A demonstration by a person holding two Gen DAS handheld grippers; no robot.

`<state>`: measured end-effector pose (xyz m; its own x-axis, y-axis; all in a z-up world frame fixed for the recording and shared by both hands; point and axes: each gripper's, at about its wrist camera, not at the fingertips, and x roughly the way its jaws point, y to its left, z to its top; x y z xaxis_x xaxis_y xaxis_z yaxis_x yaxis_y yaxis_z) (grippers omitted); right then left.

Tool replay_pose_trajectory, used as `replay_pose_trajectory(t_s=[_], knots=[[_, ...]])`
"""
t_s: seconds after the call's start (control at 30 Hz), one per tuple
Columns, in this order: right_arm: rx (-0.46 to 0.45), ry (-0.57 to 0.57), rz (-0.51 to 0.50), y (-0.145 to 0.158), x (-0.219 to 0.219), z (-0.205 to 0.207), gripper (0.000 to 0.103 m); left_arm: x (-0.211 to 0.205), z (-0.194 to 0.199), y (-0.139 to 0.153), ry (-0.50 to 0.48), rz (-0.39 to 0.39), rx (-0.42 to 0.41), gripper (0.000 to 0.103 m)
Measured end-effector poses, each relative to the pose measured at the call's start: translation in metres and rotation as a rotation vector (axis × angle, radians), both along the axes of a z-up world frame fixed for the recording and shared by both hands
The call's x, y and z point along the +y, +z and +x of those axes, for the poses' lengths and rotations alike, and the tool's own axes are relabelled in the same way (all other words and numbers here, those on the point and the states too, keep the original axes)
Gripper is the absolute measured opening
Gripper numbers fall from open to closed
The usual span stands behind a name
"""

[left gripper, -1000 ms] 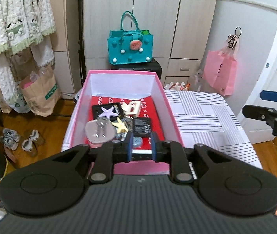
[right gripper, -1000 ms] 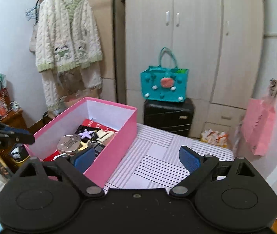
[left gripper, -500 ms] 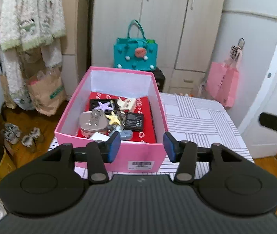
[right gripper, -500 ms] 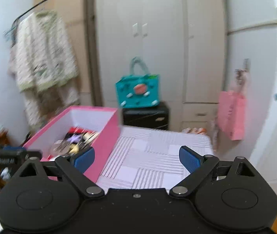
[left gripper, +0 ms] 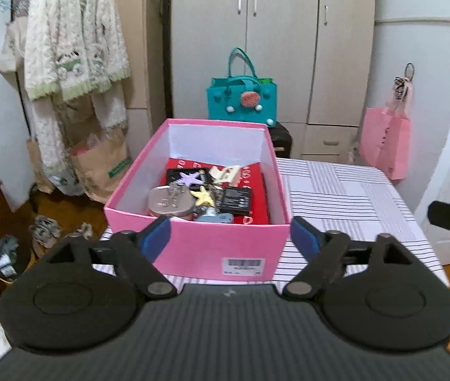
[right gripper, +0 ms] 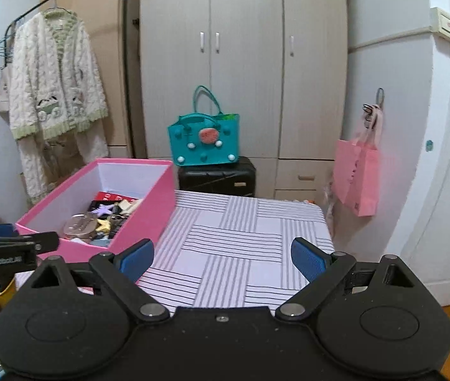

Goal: Organize rigid objects

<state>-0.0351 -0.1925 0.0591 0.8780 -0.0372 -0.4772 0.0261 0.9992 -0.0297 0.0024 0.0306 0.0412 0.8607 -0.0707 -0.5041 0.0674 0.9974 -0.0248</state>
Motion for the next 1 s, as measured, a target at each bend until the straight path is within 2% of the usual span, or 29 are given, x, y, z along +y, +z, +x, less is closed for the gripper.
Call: replay_pose_trajectory(t_s=[0.1, 0.2, 0.63, 1.0], knots=[[0.005, -0.007, 0.009, -0.002, -0.004, -0.001, 0.095, -0.002, -0.003, -0.002, 0.013, 0.016, -0.006, 0.099], [0.004, -0.006, 0.009, -0.003, -0.004, -0.003, 0.095, -0.005, -0.006, -0.003, 0.019, 0.029, -0.006, 0.103], [-0.003, -0.011, 0.0, 0.0, -0.007, -0.01, 0.096, -0.019, -0.016, -0.003, 0.046, 0.095, 0.031, 0.103], [-0.01, -0.007, -0.005, -0.003, -0.004, -0.011, 0.096, -0.019, -0.025, 0.001, 0.037, 0.089, 0.01, 0.103]])
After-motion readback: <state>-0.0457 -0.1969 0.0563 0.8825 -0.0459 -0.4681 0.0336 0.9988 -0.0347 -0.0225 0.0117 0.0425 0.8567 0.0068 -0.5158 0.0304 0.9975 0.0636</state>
